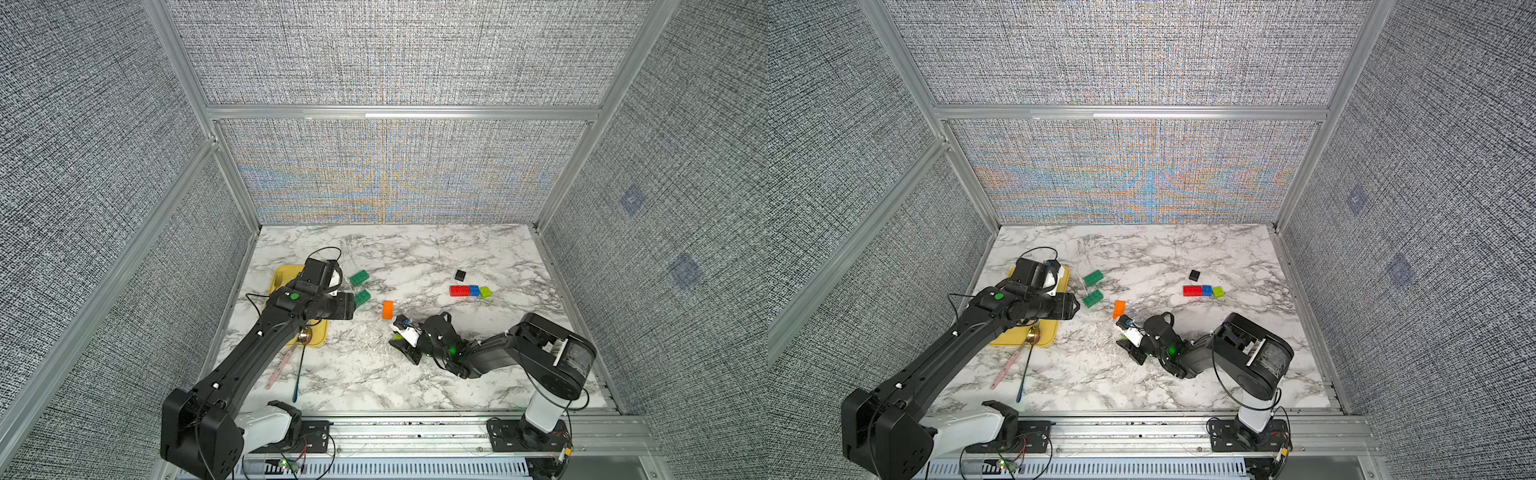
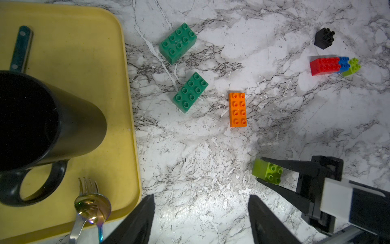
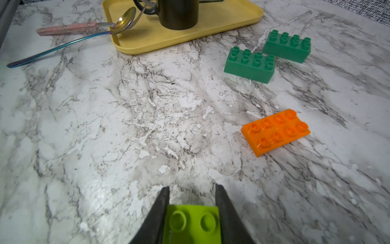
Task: Assemble a carrot with lego
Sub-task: Assemble the lego brick with the lego brick, then adjust the lego brick at the center of the board.
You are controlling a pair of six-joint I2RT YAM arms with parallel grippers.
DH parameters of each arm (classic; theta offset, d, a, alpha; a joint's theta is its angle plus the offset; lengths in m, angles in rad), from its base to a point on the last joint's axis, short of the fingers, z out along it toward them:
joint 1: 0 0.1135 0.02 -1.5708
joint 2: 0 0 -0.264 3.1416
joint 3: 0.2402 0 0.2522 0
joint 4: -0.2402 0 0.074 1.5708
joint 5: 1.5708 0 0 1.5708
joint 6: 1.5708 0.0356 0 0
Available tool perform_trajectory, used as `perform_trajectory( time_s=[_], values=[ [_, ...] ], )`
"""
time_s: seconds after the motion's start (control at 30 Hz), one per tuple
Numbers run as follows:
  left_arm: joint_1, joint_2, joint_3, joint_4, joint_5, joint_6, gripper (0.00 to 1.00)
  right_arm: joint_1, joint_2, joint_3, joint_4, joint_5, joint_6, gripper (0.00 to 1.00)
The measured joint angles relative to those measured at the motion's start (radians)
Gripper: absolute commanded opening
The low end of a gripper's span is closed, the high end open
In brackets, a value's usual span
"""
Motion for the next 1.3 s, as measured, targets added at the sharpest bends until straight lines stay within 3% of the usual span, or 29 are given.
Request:
perform_trajectory(
  time_s=[0.13, 0.33, 0.47, 0.57, 0.9, 1.3],
  values=[
    [0.0, 0.002, 0.0, 0.0, 0.001, 0.0, 0.73, -0.038, -0.005, 0.058, -0.1, -0.067, -0.058, 0.29],
    [0.0, -0.003, 0.0, 0.001, 0.008, -0.018, 0.73, -0.076, 0.015, 0.155, -0.248, -0.148, -0.136, 0.49],
    [0.0, -0.007, -0.01, 0.013, 0.025, -0.026, 0.73, -0.082, 0.014, 0.178, -0.304, -0.174, -0.164, 0.68],
    [-0.003, -0.006, -0.022, 0.024, 0.029, -0.042, 0.73, -0.095, -0.008, 0.178, -0.33, -0.179, -0.172, 0.76],
    [-0.025, 0.064, -0.09, 0.127, 0.056, -0.103, 0.72, -0.135, -0.183, 0.074, -0.346, -0.196, -0.142, 0.77],
    [-0.039, 0.149, -0.08, 0.186, 0.06, -0.118, 0.72, -0.126, -0.099, 0.061, -0.337, -0.082, -0.076, 0.74]
  ],
)
